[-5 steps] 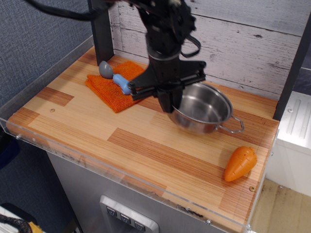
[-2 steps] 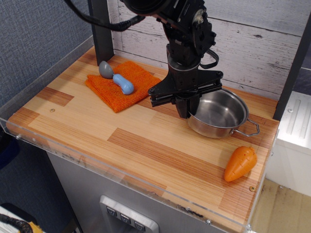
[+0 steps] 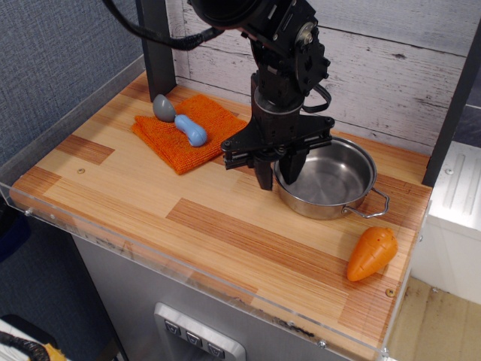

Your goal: Move the pot to top right of the table.

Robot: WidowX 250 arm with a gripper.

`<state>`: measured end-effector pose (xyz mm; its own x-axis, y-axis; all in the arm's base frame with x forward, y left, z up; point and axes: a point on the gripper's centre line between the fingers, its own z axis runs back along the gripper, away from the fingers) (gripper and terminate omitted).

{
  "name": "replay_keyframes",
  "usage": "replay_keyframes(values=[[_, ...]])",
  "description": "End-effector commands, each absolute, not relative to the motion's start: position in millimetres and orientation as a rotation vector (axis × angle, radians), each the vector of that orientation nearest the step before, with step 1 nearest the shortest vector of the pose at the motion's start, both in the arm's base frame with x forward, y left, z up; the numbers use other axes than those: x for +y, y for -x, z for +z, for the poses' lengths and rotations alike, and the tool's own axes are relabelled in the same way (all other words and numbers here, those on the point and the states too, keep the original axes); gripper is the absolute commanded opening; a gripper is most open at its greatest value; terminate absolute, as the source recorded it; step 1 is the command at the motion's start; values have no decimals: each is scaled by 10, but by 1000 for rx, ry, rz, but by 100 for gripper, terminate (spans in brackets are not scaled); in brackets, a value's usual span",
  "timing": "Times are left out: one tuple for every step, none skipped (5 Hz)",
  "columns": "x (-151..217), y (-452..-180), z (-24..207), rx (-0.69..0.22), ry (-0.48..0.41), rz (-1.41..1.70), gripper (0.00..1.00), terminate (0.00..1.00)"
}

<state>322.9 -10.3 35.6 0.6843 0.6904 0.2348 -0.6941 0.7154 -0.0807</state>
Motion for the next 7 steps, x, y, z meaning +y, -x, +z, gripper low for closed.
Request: replay_keyframes(values=[[-94,-3174,620,-345,-41,781,100,0],[9,-3140,823,-367,12,808,100,0],[134,-3055,1116,-375,61,852,100,0],[253,-2952,1334,-440,108,860,100,0],[253,-2952,1334,-440,108,860,100,0],[253,-2952,1334,-440,108,860,100,0],[253,-2952,1334,-440,108,860,100,100]])
